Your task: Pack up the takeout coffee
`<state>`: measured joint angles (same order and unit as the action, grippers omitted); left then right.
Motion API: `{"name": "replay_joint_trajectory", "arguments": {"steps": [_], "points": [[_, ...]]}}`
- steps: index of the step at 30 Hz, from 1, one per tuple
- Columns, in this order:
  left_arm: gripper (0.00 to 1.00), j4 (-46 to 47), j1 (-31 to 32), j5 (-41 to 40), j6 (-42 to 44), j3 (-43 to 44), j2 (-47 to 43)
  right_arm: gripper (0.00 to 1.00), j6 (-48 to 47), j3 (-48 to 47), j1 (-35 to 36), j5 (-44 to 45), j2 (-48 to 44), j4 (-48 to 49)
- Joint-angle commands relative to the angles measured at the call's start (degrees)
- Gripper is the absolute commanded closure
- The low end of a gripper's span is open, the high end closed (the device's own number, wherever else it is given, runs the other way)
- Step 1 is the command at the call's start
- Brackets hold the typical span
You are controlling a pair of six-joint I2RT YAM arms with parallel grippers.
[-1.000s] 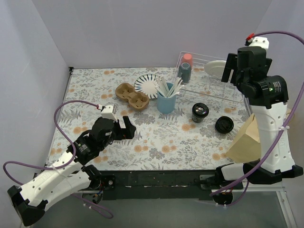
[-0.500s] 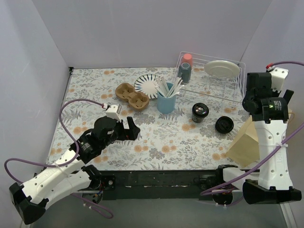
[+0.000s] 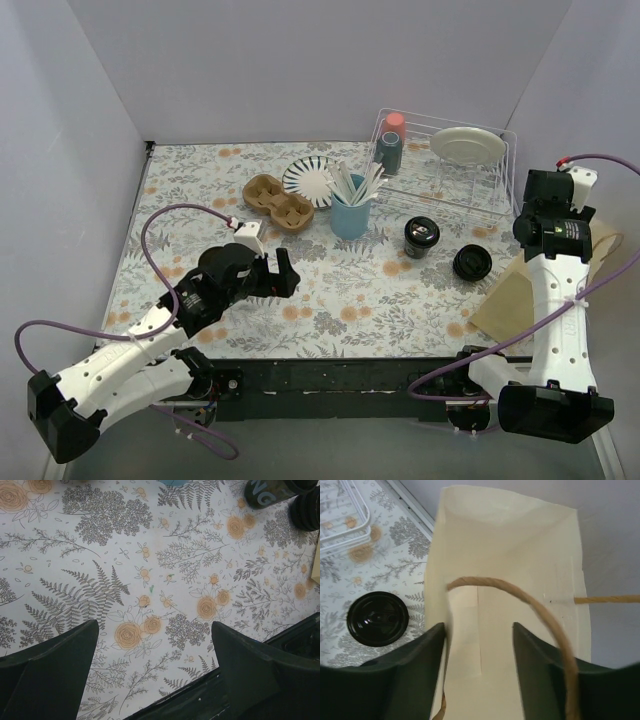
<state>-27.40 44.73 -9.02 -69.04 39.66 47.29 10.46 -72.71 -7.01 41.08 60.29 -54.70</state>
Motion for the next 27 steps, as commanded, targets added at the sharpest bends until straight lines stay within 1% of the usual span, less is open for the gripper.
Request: {"name": "replay_joint_trajectory", "arguments": {"steps": [1, 3, 5, 6, 7, 8, 9, 11, 12, 13, 18, 21, 24, 25, 27], "points": [[0.05, -0.1, -0.2, -1.0, -0.3, -0.8, -2.1, 0.51, -0.6, -0.6, -0.9, -3.0, -1.1, 3.5], [0.05, -0.3, 0.0, -0.9, -0.4, -0.9, -2.2, 0.63, 0.0, 0.6, -1.4, -5.0, -1.7, 3.5], [0.05, -0.4, 0.2, -0.7, -0.5, -0.7, -1.9, 0.68, 0.5, 1.1, -1.4, -7.0, -1.9, 3.2], [0.05, -0.4, 0.2, -0.7, -0.4, -0.7, -1.8, 0.73, 0.9, 1.1, -1.5, -7.2, -2.1, 3.0], [0.05, -0.3, 0.3, -0.7, -0.3, -0.7, -1.8, 0.75, 1.1, 0.9, -1.5, -7.3, -2.1, 2.8], [0.05, -0.3, 0.3, -0.4, -0.1, -0.5, -1.6, 0.78, 1.1, 0.6, -1.5, -6.7, -2.1, 2.1], [0.05, -0.3, 0.3, -0.3, 0.0, -0.5, -1.7, 0.83, 1.3, -0.1, -1.5, -6.3, -2.1, 1.7], [0.06, -0.3, 0.4, -0.1, 0.0, -0.5, -1.8, 0.88, 1.2, -1.3, -1.5, -5.3, -1.9, 0.6], [0.06, -0.2, 0.4, -0.1, 0.0, -0.5, -1.9, 0.95, 1.1, -2.9, -1.5, -5.0, -1.8, 0.0], [0.06, -0.2, 0.5, -0.1, 0.0, -0.5, -2.5, 0.99, 1.1, -3.7, -1.5, -5.0, -1.5, -0.6], [0.06, 0.2, 0.8, -0.4, 0.2, -0.8, -3.8, 0.99, -0.1, -10.2, -1.5, -2.9, 1.3, -5.8], [0.06, 0.1, 1.1, -0.9, 0.2, -0.8, -4.5, 0.99, -0.9, -12.8, -1.5, -4.1, 2.0, -6.9], [0.05, 0.1, 1.1, -1.4, 0.3, -0.8, -4.8, 0.99, -3.9, -17.4, -1.5, -10.4, 2.3, -6.5], [0.05, 0.1, 1.1, -1.4, 0.3, -0.7, -4.9, 0.99, -5.3, -20.5, -1.5, -14.6, 2.5, -6.7], [0.06, 0.1, 1.2, -1.4, 0.3, -0.7, -5.2, 0.99, -6.4, -24.4, -1.2, -16.9, 3.8, -7.8]]}}
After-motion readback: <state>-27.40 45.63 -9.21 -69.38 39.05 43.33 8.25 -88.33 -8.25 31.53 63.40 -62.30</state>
